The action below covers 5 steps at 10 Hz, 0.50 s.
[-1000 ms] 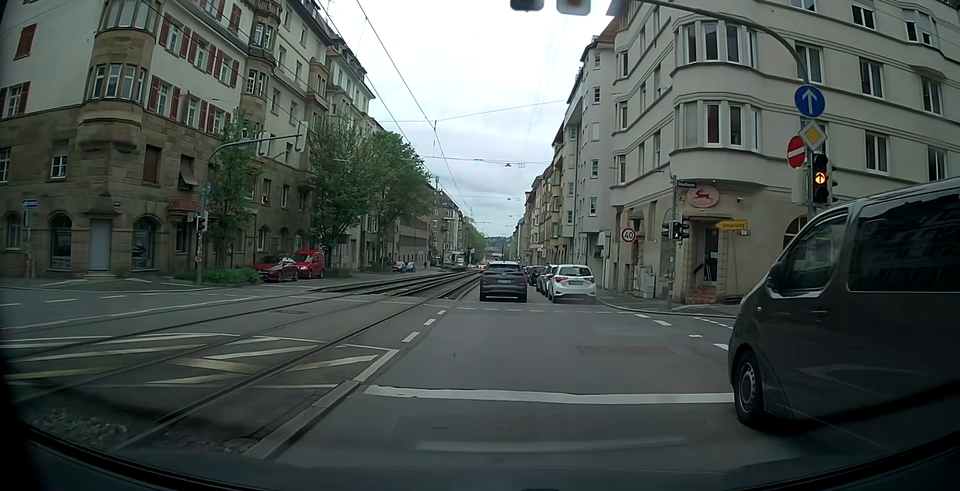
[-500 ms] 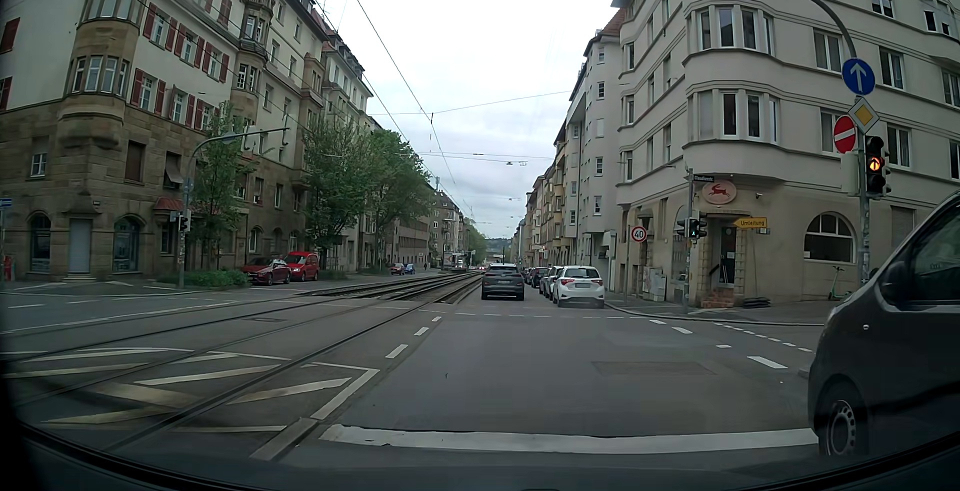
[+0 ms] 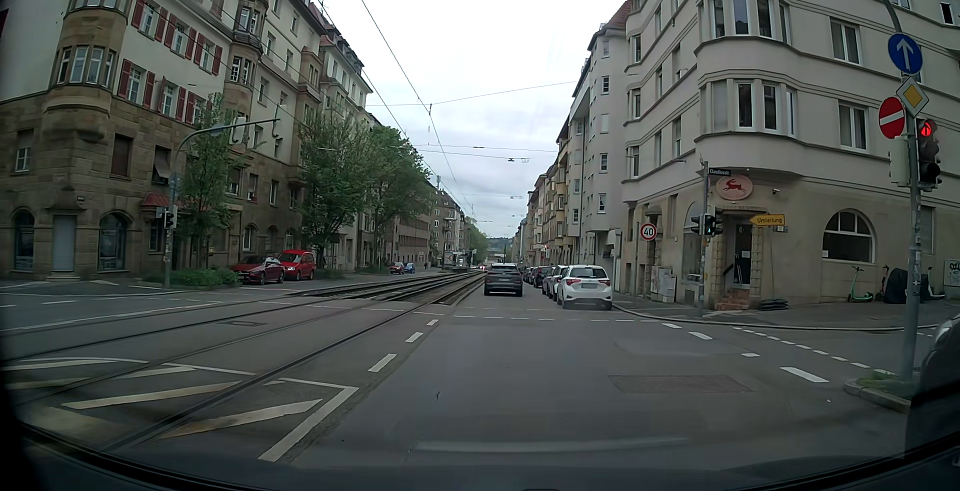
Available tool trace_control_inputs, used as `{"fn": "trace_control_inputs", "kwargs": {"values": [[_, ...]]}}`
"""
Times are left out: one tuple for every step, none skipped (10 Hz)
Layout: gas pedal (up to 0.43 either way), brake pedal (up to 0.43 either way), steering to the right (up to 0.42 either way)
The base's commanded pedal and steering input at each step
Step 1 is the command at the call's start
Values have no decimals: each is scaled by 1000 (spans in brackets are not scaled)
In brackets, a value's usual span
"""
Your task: Follow the waypoints while adhering to traffic rules and regulations
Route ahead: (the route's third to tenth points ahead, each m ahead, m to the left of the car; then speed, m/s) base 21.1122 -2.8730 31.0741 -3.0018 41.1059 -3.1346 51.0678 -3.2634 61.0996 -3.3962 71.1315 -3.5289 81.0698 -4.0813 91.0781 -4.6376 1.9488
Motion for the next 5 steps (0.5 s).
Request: {"fn": "trace_control_inputs", "kwargs": {"values": [[0, 256, 9], [0, 262, 9], [0, 262, 8], [0, 268, 5], [0, 268, 2]]}}
